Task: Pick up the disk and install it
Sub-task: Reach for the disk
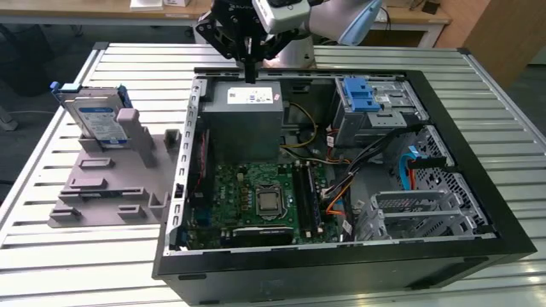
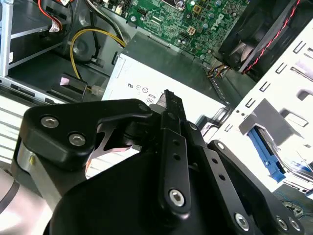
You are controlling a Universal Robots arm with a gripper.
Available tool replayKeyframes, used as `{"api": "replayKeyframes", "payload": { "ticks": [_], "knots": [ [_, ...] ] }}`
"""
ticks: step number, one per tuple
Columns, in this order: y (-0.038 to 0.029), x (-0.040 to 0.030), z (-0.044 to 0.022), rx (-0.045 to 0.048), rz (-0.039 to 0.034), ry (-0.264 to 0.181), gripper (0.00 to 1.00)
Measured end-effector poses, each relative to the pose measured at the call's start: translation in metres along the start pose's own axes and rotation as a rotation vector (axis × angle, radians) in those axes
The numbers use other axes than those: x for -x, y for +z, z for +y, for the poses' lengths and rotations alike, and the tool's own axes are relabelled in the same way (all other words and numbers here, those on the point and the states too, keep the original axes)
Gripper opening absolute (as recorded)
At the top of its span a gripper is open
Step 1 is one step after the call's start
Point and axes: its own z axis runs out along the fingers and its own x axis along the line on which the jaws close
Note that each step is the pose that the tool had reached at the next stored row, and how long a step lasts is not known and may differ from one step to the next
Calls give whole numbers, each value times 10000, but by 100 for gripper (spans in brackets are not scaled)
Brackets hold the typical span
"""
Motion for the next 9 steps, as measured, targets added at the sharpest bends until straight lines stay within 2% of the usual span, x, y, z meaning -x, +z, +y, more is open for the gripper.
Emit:
{"api": "replayKeyframes", "payload": {
  "ticks": [4, 9],
  "knots": [
    [-1, -7, 0, -1, 0, 2, 11],
    [-1, -51, 0, 0, 0, 0, 11]
  ]
}}
